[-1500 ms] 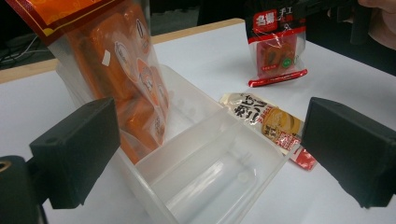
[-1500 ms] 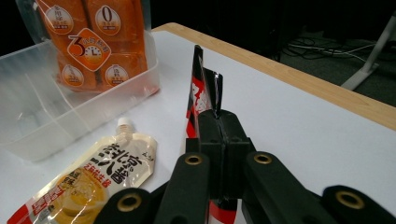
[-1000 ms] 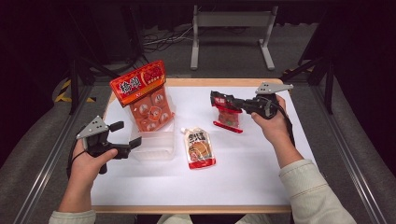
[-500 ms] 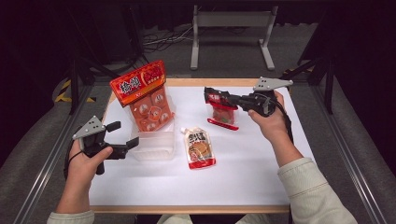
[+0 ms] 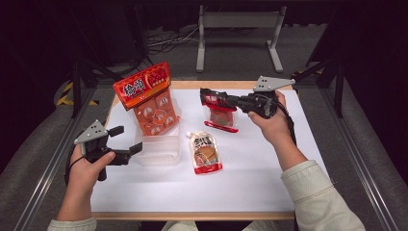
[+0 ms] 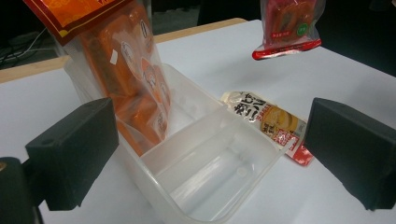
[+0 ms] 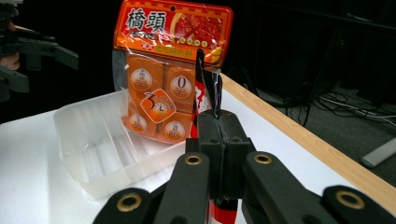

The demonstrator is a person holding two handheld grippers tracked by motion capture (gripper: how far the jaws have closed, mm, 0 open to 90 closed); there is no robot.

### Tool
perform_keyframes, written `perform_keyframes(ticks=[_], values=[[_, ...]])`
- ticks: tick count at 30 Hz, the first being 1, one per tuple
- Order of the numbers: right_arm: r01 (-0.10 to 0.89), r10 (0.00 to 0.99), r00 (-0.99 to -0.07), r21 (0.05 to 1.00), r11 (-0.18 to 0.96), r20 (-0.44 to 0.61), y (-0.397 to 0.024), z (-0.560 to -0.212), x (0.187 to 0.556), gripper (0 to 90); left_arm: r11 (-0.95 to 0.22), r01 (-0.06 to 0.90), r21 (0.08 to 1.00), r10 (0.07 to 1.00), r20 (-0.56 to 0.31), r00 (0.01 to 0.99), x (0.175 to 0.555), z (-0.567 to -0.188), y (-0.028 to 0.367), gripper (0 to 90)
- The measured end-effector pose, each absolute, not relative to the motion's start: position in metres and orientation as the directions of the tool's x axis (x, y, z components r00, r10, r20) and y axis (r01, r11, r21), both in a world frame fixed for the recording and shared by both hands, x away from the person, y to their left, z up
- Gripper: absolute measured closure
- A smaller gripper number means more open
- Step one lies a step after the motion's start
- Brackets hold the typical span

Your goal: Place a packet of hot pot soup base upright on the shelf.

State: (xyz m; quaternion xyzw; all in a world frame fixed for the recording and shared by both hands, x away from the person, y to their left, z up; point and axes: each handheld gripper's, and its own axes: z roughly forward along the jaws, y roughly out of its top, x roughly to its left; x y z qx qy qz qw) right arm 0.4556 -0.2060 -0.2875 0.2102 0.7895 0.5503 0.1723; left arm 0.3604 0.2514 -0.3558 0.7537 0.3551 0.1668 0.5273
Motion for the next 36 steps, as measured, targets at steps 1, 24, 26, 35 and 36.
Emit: perform_keyframes(ticks=[1, 24, 26, 35, 36], values=[[0.139, 0.517, -0.855, 0.942, 0.307, -0.042, -0.204, -0.286, 0.455, 90.0, -0.192, 0.359, 0.913, 0.712, -0.123, 0.692, 0.360, -0.356, 0.252, 4.0], [0.078, 0.439, -0.896, 0.948, 0.308, -0.069, -0.154, -0.271, 0.457, 90.0, -0.213, 0.366, 0.906, 0.723, -0.106, 0.683, 0.357, -0.354, 0.259, 1.7], [0.077, 0.434, -0.898, 0.948, 0.308, -0.068, -0.152, -0.271, 0.457, 90.0, -0.214, 0.363, 0.907, 0.723, -0.103, 0.683, 0.357, -0.354, 0.260, 1.7], [0.052, 0.406, -0.910, 0.949, 0.312, -0.084, -0.133, -0.266, 0.460, 90.0, -0.201, 0.372, 0.906, 0.727, -0.116, 0.677, 0.356, -0.354, 0.263, 1.7], [0.051, 0.402, -0.912, 0.949, 0.313, -0.084, -0.131, -0.266, 0.461, 90.0, -0.201, 0.373, 0.906, 0.726, -0.118, 0.678, 0.356, -0.354, 0.263, 1.7]])
